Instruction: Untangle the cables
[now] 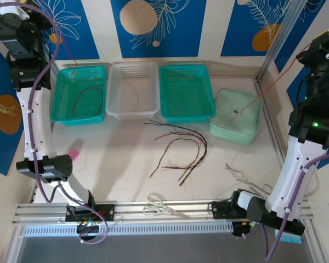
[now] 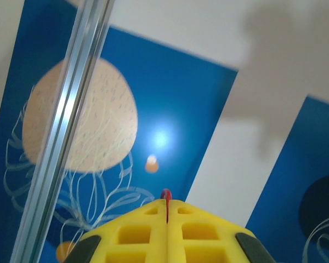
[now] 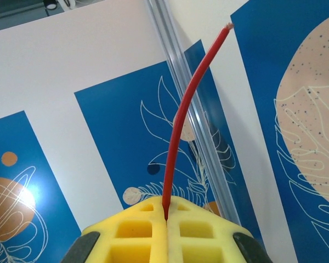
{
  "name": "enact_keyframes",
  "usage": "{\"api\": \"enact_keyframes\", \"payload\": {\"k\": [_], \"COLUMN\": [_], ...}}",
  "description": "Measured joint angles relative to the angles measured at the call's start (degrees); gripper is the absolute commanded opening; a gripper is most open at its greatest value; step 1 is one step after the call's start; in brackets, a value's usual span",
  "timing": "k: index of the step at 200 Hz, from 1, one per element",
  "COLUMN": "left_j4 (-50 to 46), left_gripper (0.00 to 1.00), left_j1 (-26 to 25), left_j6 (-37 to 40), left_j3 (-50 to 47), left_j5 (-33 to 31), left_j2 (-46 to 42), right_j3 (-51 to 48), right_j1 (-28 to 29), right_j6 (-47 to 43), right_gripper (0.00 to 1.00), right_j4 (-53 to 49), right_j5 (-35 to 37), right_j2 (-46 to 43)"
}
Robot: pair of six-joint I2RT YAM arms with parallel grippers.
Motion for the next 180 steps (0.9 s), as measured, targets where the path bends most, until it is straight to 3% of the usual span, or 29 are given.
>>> {"api": "enact_keyframes", "payload": {"k": [86,131,180], "left_j4": [0.9,-0.9,-7.1], "left_gripper": [0.00,0.00,0.00], "left_j1": [-0.5,-3.4,-2.8], "left_j6": [-6.1,-8.3,-17.8], "left_j3": [-34.9,-38.8,-38.9], "left_j5": [-7.5,-11.6,-11.8], "left_j2": [-1.8,2.2,10.8], "right_j3": [0.1,0.1,0.1], "right_j1": [0.9,1.6,1.7], "right_j6": [0.4,0.4,0.4], "right_gripper": [0.00,0.00,0.00], "right_j4": [-0.2,-0.7,-1.1], "right_j5": [-0.9,-1.9,-2.4], "right_j2": [0.8,1.4,1.4]}}
